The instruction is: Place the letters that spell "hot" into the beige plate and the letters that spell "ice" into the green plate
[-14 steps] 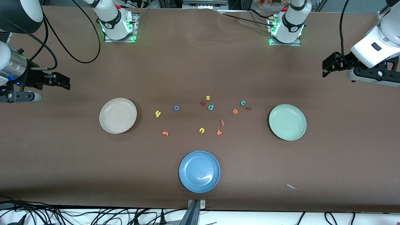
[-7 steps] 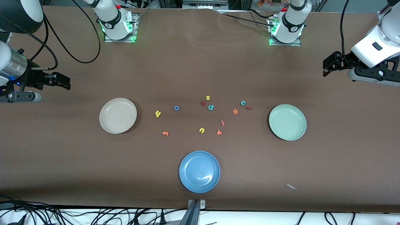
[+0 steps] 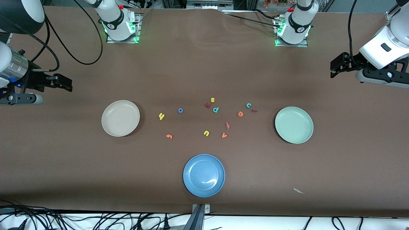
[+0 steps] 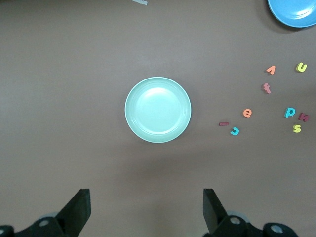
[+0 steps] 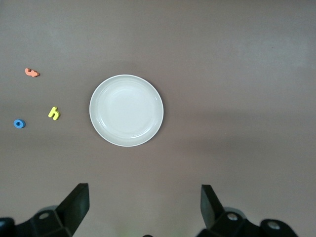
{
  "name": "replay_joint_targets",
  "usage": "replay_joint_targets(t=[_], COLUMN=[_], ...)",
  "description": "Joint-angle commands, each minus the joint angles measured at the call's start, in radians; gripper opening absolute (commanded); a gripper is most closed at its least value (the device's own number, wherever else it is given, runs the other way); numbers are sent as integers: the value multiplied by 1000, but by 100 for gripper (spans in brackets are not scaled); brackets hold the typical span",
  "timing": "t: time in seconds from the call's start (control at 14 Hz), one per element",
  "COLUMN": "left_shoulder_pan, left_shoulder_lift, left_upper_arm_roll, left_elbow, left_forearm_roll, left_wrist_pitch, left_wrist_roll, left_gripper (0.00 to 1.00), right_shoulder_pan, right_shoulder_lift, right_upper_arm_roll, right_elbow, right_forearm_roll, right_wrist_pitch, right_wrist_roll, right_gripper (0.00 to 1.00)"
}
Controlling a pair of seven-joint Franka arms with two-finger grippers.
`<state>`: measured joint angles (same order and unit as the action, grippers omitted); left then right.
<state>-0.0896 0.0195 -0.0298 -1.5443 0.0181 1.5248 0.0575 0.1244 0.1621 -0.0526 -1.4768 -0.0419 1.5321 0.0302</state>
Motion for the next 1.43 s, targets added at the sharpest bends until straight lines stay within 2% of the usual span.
replay_joint_targets(t=[0.0, 1.35], left_shoulder_pan=[1, -2], left_shoulder_lift=[14, 14], left_upper_arm_roll=[-1, -2], left_elbow=[35, 39], left_forearm_roll=[16, 19], left_wrist_pitch=[-26, -57], left_wrist_roll=[13, 4], left_gripper=[100, 100], right_shoulder_pan=[3, 4], right_shoulder_lift=[-6, -6], right_upper_arm_roll=[-3, -1], right_elbow=[1, 1], right_forearm_roll=[17, 17], right_wrist_pitch=[-4, -6], right_wrist_roll=[5, 5], right_gripper=[100, 100])
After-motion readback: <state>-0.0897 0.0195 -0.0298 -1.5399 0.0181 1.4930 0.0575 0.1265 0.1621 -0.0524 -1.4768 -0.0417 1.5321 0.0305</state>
